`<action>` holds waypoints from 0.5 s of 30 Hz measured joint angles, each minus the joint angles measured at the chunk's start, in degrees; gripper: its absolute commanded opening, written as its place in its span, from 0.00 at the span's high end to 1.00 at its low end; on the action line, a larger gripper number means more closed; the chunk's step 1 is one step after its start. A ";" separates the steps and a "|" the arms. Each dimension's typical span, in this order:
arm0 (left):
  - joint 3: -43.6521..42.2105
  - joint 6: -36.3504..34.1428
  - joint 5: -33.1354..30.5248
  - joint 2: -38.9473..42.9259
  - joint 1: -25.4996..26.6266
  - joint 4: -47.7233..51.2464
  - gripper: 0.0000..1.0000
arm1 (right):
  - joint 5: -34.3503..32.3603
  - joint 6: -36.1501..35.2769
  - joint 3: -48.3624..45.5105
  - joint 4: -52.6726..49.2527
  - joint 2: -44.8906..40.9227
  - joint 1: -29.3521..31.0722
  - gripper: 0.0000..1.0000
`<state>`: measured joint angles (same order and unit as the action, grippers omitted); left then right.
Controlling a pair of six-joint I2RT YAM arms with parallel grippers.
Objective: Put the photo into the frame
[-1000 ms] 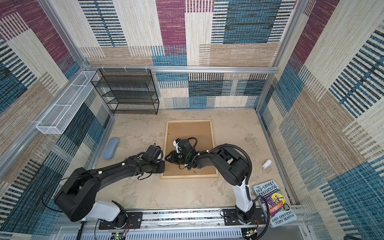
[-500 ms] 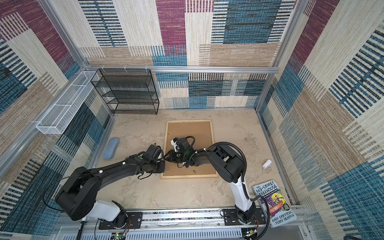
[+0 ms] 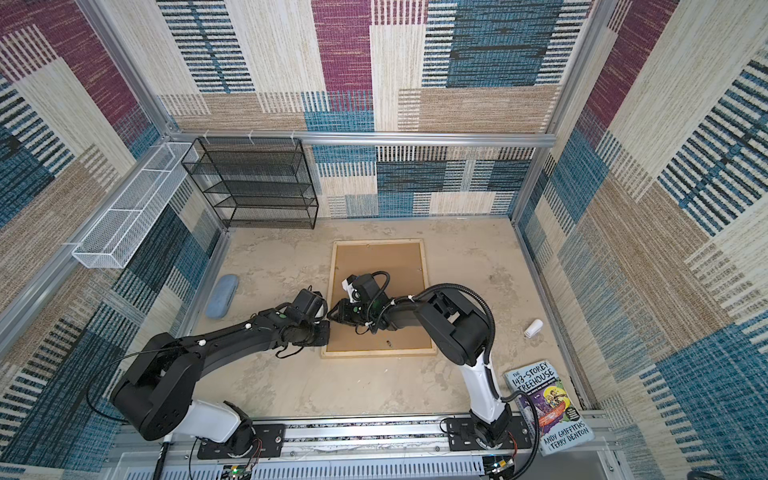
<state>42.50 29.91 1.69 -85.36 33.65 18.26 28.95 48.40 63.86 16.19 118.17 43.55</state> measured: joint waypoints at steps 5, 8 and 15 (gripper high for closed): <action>-0.24 0.00 0.00 0.04 0.00 -0.28 0.79 | -0.17 0.02 0.63 -1.75 -0.13 -0.02 0.67; -0.33 0.00 0.00 0.15 0.00 -0.39 0.80 | -0.26 0.04 0.68 -2.73 -0.46 -0.09 0.67; -0.42 0.02 0.00 0.22 0.00 -0.50 0.80 | 0.04 0.61 1.33 -5.07 -0.68 -0.22 0.67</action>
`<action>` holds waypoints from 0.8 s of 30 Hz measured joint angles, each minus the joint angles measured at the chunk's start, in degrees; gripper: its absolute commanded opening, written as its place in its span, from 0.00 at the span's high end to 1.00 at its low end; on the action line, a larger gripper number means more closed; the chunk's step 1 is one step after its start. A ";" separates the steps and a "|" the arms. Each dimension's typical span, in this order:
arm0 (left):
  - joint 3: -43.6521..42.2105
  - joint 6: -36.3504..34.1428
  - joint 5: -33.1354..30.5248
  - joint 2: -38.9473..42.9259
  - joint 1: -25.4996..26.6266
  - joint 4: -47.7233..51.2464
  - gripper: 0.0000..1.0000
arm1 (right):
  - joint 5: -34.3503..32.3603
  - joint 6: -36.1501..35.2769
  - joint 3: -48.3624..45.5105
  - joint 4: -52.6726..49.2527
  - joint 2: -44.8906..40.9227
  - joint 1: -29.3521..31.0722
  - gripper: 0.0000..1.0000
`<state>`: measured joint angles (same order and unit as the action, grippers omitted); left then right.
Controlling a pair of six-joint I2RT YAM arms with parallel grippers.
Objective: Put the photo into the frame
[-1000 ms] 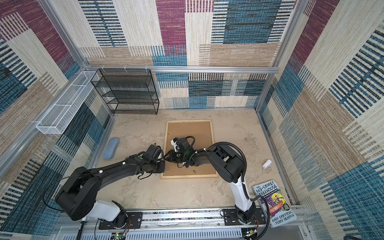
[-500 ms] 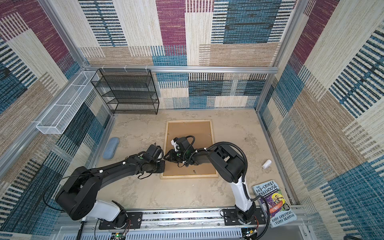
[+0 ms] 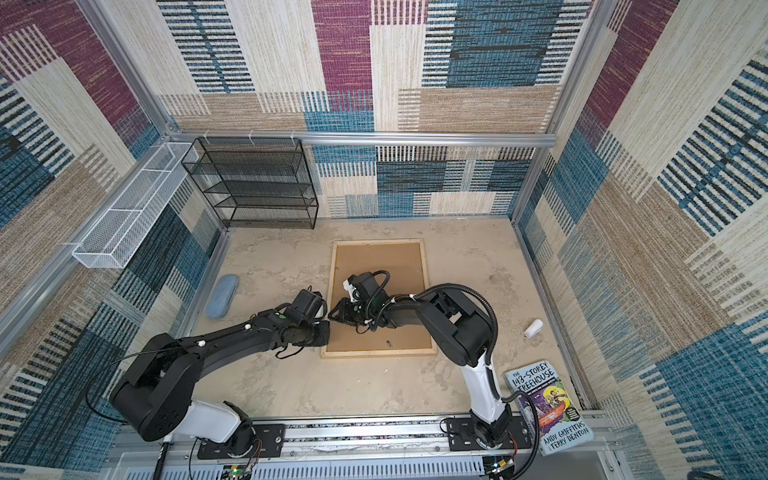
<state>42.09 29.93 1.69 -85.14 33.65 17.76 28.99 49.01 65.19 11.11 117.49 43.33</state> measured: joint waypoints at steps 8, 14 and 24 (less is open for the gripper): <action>-0.22 0.00 0.00 0.04 0.00 -0.33 0.80 | 0.57 0.48 0.02 -1.27 -0.28 -0.07 0.67; -0.31 0.00 0.00 0.07 0.00 -0.42 0.80 | 1.05 0.44 1.33 -3.10 0.17 -0.20 0.67; -0.57 -0.02 0.00 0.35 0.00 -0.76 0.80 | 2.54 -2.23 4.31 -7.13 1.33 -0.59 0.67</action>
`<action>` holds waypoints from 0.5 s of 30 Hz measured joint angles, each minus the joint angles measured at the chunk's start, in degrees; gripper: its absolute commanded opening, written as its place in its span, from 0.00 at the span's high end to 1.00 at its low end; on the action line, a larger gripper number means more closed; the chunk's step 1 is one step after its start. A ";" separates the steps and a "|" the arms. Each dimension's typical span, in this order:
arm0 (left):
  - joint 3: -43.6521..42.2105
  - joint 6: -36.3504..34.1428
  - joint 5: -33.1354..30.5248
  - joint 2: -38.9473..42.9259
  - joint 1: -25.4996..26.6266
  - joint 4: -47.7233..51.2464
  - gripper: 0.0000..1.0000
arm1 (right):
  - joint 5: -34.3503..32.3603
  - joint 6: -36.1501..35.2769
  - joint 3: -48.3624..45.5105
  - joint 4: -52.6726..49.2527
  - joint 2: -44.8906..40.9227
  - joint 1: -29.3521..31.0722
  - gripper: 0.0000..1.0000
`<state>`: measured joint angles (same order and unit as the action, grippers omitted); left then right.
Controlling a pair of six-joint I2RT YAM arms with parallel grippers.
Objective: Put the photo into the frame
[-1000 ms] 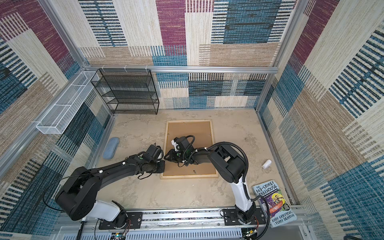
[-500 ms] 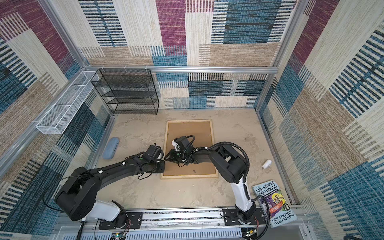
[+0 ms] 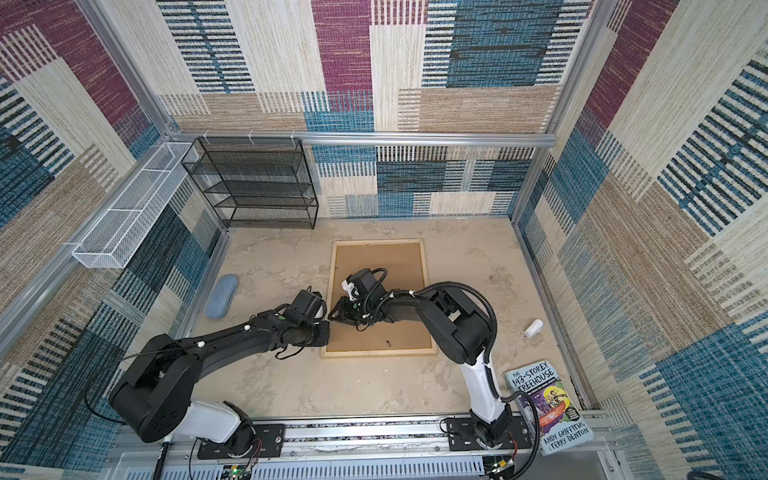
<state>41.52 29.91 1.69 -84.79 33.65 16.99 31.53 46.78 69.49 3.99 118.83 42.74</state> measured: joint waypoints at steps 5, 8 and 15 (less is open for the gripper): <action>0.00 -0.02 0.00 0.04 0.00 0.00 0.80 | 0.02 -1.81 0.55 -1.07 0.20 -0.13 0.67; 0.00 -0.02 0.00 0.02 0.00 0.00 0.80 | 0.87 -2.91 0.98 -1.07 0.66 -0.63 0.67; 0.31 -0.11 0.02 -0.17 0.00 0.37 0.80 | 1.03 -7.10 4.35 -0.72 3.02 -1.05 0.67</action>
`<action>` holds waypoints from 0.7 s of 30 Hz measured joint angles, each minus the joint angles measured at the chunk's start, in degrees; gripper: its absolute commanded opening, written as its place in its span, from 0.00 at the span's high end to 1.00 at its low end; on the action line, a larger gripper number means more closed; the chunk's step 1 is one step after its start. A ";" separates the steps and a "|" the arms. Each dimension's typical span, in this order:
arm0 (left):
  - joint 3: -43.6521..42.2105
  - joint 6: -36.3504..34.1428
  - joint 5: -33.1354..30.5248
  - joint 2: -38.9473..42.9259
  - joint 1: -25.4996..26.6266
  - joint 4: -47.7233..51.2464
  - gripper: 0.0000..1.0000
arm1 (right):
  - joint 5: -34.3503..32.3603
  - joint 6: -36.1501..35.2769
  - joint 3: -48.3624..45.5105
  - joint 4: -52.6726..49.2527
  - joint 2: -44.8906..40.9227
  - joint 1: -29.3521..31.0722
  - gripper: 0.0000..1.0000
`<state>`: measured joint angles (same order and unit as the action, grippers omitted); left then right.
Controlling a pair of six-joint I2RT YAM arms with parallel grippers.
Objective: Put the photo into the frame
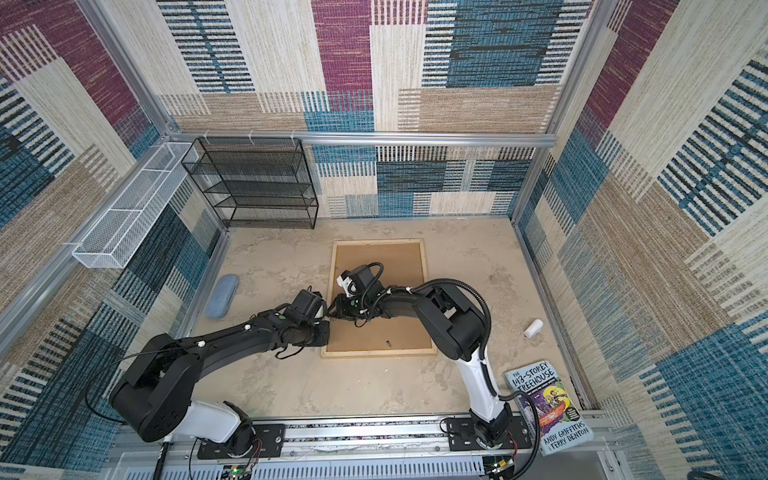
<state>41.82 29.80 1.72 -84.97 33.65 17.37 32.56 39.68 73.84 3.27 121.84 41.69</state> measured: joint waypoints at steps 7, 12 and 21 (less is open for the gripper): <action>0.28 -0.02 -0.02 -0.09 0.00 0.42 0.80 | 1.40 -3.37 1.16 -0.39 1.11 -0.22 0.67; 0.46 -0.02 -0.02 -0.20 0.00 0.57 0.80 | 3.02 -4.61 1.20 -0.13 1.46 -0.46 0.67; 1.38 -0.04 0.00 -0.85 0.00 1.64 0.80 | 3.98 -6.36 -0.35 0.55 0.70 -0.46 0.67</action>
<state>43.20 29.76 1.72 -85.82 33.65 19.00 36.53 33.32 73.49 3.81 122.54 41.23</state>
